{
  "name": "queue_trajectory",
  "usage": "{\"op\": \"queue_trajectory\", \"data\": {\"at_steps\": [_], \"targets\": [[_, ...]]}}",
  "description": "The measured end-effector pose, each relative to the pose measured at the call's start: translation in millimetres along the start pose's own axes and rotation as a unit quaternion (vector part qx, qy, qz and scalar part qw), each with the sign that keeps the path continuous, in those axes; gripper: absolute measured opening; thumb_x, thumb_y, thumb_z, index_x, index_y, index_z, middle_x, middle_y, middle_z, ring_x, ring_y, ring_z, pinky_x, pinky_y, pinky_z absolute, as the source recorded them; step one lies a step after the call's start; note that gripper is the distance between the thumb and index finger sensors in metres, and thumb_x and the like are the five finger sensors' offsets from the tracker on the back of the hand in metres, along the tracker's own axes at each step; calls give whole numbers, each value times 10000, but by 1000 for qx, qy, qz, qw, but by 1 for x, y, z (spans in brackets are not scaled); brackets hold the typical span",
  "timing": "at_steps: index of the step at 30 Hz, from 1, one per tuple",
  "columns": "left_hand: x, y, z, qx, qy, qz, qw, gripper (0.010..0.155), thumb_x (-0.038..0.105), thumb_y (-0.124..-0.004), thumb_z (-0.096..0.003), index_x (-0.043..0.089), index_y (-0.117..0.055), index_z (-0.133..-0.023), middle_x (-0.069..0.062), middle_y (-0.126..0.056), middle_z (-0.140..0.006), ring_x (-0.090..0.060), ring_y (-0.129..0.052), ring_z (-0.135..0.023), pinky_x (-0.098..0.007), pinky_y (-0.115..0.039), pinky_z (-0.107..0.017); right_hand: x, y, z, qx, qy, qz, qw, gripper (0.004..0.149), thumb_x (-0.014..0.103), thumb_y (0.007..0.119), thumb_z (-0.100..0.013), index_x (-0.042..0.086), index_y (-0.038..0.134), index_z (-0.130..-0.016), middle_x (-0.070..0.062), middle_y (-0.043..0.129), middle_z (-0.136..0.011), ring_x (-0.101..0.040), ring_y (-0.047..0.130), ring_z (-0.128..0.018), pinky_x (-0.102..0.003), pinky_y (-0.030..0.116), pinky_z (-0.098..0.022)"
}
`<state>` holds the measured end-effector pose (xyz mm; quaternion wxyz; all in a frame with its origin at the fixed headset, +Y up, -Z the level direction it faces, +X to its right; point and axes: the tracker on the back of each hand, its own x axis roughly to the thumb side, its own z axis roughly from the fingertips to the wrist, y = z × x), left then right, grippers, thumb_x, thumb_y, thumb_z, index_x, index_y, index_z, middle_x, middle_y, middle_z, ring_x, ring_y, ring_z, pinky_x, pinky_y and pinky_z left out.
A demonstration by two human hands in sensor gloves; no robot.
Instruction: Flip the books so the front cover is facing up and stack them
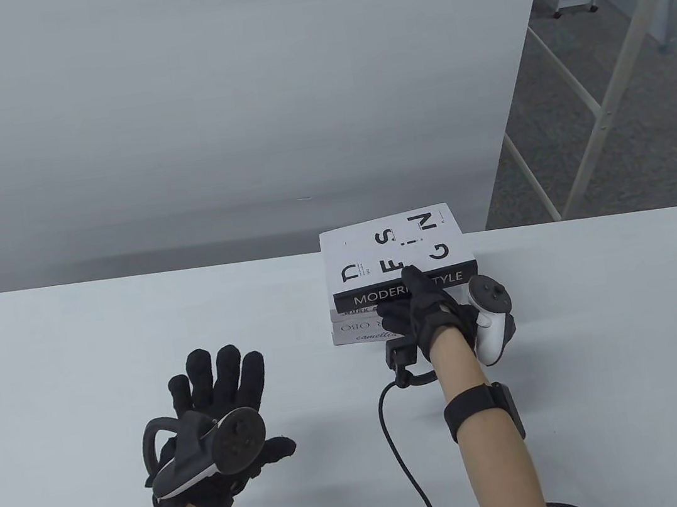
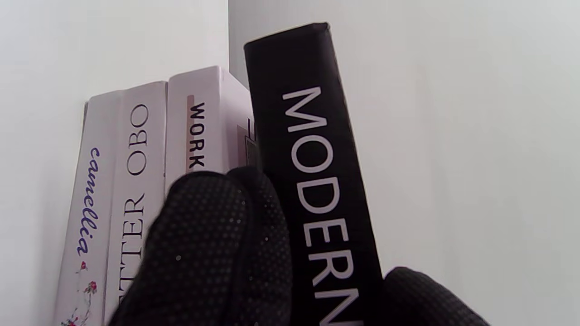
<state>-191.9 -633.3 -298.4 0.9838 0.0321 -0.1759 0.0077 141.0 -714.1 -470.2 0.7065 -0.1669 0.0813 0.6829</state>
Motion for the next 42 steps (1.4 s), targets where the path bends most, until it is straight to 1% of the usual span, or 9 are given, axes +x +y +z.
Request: {"op": "queue_trajectory", "data": {"at_steps": [12, 18, 24, 27, 29, 31, 34, 38, 42], "targets": [[1, 0, 0, -11, -1, 5, 1000, 1126, 703, -802, -342, 77, -287, -1125, -325, -280, -1122, -674, -178, -928, -792, -299, -619, -4, 14, 1, -9, 14, -16, 1000, 786, 507, 522, -606, -172, 337, -957, -353, 734, -832, -303, 1021, -631, -319, 947, -405], [4, -4, -3, -21, -4, 2, 1000, 1124, 700, -802, -341, 76, -292, -1125, -325, -285, -1121, -673, -181, -928, -791, -302, -619, -5, 26, 8, 36, -7, -64, 997, 779, 415, 495, -612, -226, 202, -944, -445, 589, -882, -378, 895, -750, -375, 880, -495], [4, -8, -3, -30, -2, 0, 1000, 1121, 700, -800, -344, 74, -296, -1125, -325, -285, -1121, -674, -183, -928, -791, -304, -619, -2, 33, 13, 60, -23, -66, 996, 765, 396, 479, -615, -206, 146, -951, -476, 489, -913, -443, 801, -806, -437, 815, -544], [5, -8, -3, -28, -3, -3, 1000, 1118, 700, -799, -344, 76, -299, -1126, -325, -284, -1121, -674, -186, -929, -790, -308, -621, 1, 29, 21, 50, -60, -2, 997, 764, 396, 499, -610, -199, 167, -957, -477, 497, -909, -462, 805, -791, -457, 810, -529], [7, -8, -4, -23, -10, -2, 1000, 1115, 699, -797, -346, 79, -297, -1126, -323, -275, -1121, -673, -184, -933, -790, -310, -625, 2, 23, 29, 66, -92, 57, 992, 762, 404, 503, -610, -180, 172, -970, -474, 491, -917, -484, 793, -792, -479, 797, -531], [9, -10, -5, -21, -16, -2, 1000, 1110, 700, -791, -351, 83, -294, -1127, -319, -267, -1123, -670, -191, -944, -787, -324, -635, 0, 16, 37, 77, -106, 85, 988, 750, 402, 503, -613, -143, 157, -993, -476, 456, -932, -495, 767, -809, -488, 777, -549], [13, -13, -7, -10, -25, 2, 1000, 1086, 708, -757, -375, 84, -285, -1127, -314, -255, -1125, -656, -238, -975, -767, -388, -659, -5, 6, 51, 62, -147, 112, 981, 737, 396, 566, -597, -84, 206, -1025, -477, 389, -959, -570, 714, -808, -565, 729, -537], [20, -19, -10, -3, -29, 6, 1000, 1109, 724, -705, -399, 18, -238, -1114, -313, -244, -1126, -638, -299, -1000, -738, -450, -676, -9, -13, 72, 75, -203, 199, 956, 744, 432, 596, -594, -42, 246, -1048, -459, 374, -984, -600, 676, -823, -614, 701, -532], [26, -28, -14, -7, -38, -1, 999, 1100, 735, -671, -414, 20, -206, -1110, -311, -228, -1124, -638, -361, -1011, -725, -486, -681, -13, -29, 92, 69, -248, 278, 926, 743, 460, 614, -586, 16, 268, -1071, -460, 372, -1000, -634, 643, -834, -673, 685, -512]]}}
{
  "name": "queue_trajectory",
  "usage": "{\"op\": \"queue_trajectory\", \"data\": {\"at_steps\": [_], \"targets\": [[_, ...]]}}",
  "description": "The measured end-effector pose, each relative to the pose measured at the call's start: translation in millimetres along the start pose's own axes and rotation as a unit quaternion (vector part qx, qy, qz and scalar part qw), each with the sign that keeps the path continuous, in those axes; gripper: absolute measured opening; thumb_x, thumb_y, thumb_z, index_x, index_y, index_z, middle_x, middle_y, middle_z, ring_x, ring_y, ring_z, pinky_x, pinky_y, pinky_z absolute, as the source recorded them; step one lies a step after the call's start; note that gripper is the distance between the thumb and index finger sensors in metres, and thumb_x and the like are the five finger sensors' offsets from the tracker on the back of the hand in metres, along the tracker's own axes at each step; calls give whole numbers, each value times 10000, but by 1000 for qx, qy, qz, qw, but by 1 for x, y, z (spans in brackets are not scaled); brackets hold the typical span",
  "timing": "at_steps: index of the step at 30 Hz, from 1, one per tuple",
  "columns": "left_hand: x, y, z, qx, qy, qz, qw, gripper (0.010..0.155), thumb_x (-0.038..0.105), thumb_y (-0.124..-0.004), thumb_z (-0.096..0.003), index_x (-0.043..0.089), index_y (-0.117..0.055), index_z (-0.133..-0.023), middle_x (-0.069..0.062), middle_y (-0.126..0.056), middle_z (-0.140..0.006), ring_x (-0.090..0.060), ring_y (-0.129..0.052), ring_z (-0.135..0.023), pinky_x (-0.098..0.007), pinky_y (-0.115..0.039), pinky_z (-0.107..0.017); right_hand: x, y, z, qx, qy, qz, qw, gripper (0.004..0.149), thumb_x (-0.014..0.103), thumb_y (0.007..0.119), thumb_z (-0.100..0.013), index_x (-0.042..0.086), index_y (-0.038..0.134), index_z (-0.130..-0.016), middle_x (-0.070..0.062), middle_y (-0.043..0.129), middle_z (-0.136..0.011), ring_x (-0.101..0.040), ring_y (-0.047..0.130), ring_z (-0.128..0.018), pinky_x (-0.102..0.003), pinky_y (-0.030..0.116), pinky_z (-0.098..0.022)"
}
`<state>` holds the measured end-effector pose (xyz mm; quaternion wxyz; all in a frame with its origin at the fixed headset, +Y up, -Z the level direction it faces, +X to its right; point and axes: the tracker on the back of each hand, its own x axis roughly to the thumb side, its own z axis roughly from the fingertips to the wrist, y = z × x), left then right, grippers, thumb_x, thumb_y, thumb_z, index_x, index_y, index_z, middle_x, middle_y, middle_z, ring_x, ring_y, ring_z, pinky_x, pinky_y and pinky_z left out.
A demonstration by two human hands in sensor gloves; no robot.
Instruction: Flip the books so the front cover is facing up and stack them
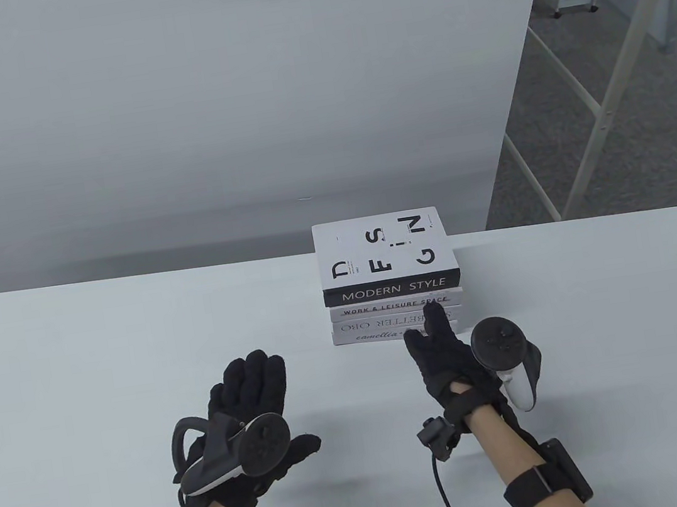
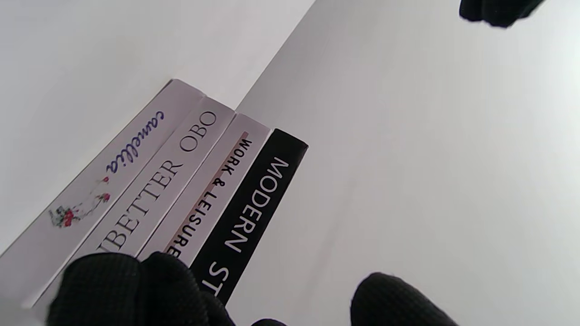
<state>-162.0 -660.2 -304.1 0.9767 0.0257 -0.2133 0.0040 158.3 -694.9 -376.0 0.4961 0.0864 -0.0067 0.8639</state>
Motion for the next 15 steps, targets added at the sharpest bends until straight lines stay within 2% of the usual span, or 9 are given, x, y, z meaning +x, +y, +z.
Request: {"op": "queue_trajectory", "data": {"at_steps": [3, 8, 15], "targets": [[4, -9, -3, -16, 0, -11, 1000, 1091, 741, -657, -418, 31, -205, -1112, -306, -219, -1126, -655, -335, -1006, -755, -453, -673, 0, -3, 16, 3, -27, 56, 998, 752, 464, 644, -573, 23, 300, -1076, -465, 375, -1003, -651, 608, -847, -717, 652, -502], [8, -24, -9, -50, 1, -21, 999, 1084, 743, -643, -423, 29, -200, -1109, -322, -199, -1111, -710, -312, -958, -766, -392, -664, -3, -9, 42, 11, -71, 175, 982, 778, 490, 673, -561, 32, 325, -1084, -451, 375, -1022, -658, 578, -872, -766, 615, -494], [4, -33, -11, -60, 13, -40, 997, 1076, 744, -633, -425, 33, -207, -1111, -317, -194, -1112, -695, -273, -964, -774, -372, -661, -15, -25, 63, 20, -89, 245, 965, 803, 493, 710, -551, 29, 339, -1091, -438, 367, -1044, -670, 532, -897, -805, 549, -505]]}}
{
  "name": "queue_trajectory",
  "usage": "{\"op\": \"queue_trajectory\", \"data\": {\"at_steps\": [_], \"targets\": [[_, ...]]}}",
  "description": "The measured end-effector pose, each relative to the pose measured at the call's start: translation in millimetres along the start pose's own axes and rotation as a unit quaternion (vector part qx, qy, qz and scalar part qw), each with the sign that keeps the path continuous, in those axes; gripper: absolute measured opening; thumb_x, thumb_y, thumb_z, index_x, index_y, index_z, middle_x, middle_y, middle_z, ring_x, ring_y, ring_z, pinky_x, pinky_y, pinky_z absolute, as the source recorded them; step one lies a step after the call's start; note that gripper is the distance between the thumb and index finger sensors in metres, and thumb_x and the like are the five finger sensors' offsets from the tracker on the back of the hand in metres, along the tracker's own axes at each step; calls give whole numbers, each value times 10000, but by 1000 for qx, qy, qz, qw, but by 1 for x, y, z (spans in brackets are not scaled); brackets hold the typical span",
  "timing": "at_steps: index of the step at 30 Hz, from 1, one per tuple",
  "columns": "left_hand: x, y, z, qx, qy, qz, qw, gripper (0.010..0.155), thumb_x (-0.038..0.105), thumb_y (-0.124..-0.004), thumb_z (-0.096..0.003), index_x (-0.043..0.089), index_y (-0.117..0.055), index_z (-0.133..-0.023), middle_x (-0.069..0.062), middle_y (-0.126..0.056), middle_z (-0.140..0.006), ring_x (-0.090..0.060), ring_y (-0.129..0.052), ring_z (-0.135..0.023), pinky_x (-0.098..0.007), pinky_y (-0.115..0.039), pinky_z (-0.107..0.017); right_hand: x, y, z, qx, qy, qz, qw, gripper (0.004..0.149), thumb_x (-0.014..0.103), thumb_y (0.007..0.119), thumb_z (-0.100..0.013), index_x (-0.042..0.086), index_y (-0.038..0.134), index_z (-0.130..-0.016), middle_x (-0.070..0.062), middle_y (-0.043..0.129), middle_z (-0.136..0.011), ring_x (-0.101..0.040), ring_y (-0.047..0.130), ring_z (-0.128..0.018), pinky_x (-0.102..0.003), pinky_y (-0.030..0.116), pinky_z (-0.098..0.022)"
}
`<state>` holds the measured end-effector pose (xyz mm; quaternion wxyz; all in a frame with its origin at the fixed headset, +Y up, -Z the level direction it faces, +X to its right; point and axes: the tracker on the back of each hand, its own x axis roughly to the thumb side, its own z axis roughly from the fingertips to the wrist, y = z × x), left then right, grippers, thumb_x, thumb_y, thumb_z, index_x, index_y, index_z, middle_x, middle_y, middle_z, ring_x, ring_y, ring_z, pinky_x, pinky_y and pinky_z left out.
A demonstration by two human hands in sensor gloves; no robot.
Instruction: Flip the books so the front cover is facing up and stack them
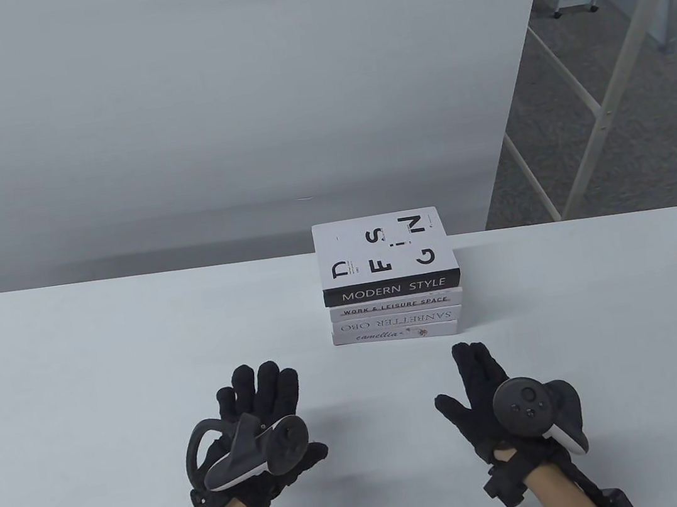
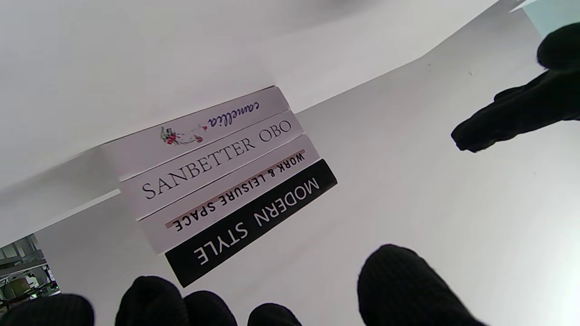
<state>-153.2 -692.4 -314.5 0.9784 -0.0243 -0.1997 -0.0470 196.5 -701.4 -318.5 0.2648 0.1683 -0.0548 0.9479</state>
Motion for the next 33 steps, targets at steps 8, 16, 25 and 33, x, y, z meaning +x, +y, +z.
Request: {"op": "queue_trajectory", "data": {"at_steps": [8, 16, 25, 33], "targets": [[-7, -1, 0, -1, 11, -5, 1000, 1068, 742, -632, -425, 39, -219, -1114, -311, -194, -1115, -674, -251, -978, -779, -364, -658, -16, -19, 16, 18, 0, 72, 997, 801, 476, 736, -544, 48, 351, -1101, -429, 352, -1065, -675, 510, -918, -837, 486, -516], [-4, -2, 0, -2, 8, -8, 1000, 1063, 741, -631, -424, 43, -229, -1117, -310, -201, -1117, -671, -249, -980, -782, -361, -657, -23, -41, 19, 18, 9, 128, 992, 824, 497, 738, -545, 40, 349, -1109, -418, 320, -1085, -690, 431, -941, -861, 402, -527], [-6, -2, 0, -2, 8, -8, 1000, 1060, 741, -630, -424, 46, -234, -1119, -307, -201, -1119, -668, -248, -983, -783, -361, -656, -14, -40, 18, 34, -1, 146, 989, 851, 524, 722, -550, 25, 324, -1113, -425, 275, -1087, -698, 338, -949, -871, 332, -521], [-8, -2, 2, -3, 11, -5, 1000, 1058, 740, -631, -425, 45, -238, -1119, -308, -208, -1118, -665, -249, -984, -782, -362, -656, -19, -36, 18, 48, 9, 141, 989, 841, 513, 718, -554, 16, 329, -1110, -434, 261, -1081, -706, 326, -942, -873, 323, -516]]}}
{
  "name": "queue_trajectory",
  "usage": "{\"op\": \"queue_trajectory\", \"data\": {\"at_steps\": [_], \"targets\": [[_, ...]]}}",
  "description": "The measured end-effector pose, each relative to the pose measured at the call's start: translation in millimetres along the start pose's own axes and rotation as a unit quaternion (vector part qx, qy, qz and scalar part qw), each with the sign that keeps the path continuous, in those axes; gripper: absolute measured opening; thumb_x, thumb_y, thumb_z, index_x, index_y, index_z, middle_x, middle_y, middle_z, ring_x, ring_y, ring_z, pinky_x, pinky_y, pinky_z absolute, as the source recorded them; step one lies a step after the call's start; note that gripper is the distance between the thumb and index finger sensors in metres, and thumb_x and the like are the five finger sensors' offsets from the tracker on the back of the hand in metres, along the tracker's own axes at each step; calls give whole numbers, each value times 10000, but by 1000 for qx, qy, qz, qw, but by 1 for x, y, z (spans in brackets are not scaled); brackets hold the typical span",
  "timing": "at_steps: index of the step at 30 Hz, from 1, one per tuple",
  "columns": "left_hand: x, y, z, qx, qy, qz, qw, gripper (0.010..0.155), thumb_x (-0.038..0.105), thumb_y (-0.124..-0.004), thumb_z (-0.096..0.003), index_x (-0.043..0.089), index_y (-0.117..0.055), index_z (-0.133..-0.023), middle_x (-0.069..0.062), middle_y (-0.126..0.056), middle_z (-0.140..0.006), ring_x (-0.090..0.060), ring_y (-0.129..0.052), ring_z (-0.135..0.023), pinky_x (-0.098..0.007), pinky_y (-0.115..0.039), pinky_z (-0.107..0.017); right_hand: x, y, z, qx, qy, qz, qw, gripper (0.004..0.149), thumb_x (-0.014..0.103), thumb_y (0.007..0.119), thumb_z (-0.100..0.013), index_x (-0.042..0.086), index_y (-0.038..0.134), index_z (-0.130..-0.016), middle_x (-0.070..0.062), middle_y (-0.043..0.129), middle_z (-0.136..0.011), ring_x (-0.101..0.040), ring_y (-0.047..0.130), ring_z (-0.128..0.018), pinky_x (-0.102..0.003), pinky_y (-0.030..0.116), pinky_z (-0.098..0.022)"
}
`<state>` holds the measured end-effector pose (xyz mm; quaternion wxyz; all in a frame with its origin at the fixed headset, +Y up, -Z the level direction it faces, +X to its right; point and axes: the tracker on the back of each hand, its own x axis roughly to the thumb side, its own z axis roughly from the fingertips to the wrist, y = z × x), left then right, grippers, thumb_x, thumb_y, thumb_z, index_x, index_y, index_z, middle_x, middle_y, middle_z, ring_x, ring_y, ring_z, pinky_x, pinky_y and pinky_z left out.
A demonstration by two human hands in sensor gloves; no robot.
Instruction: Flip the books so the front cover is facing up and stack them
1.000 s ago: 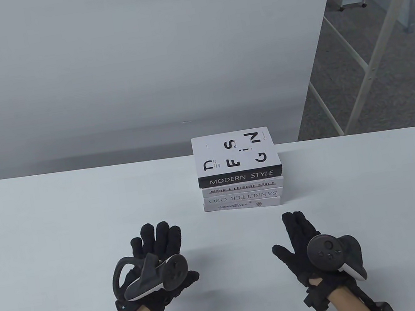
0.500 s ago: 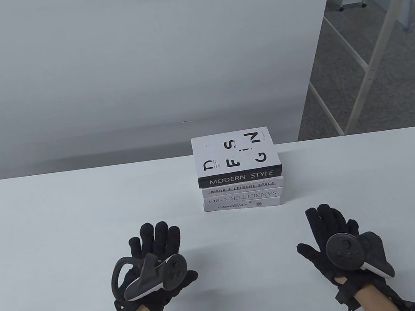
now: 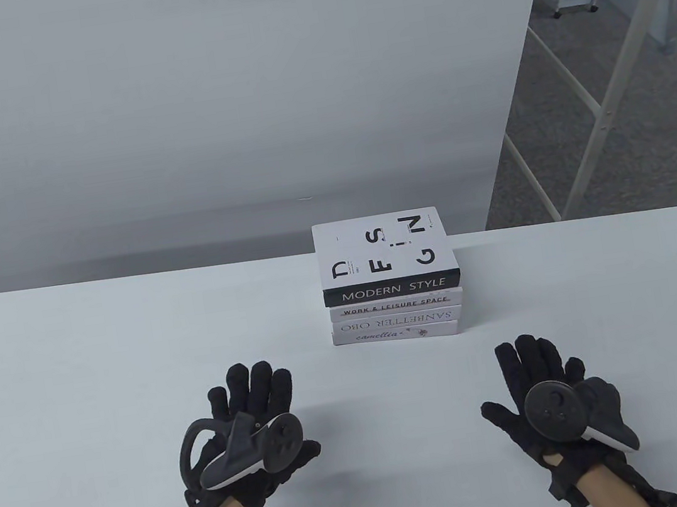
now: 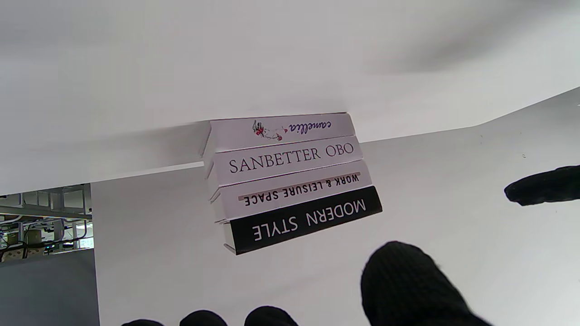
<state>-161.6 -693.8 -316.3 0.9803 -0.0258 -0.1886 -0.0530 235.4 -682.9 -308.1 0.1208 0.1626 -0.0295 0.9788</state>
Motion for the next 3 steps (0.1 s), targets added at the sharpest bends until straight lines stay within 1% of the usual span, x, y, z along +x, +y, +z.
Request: {"op": "queue_trajectory", "data": {"at_steps": [3], "targets": [[-2, 0, 0, 1, 3, 1, 1000, 1055, 740, -629, -425, 46, -240, -1118, -306, -209, -1119, -665, -251, -984, -782, -363, -656, 1, 0, 0, 2, 0, 0, 1000, 841, 514, 715, -555, 14, 328, -1110, -435, 258, -1080, -705, 325, -942, -873, 324, -515]]}}
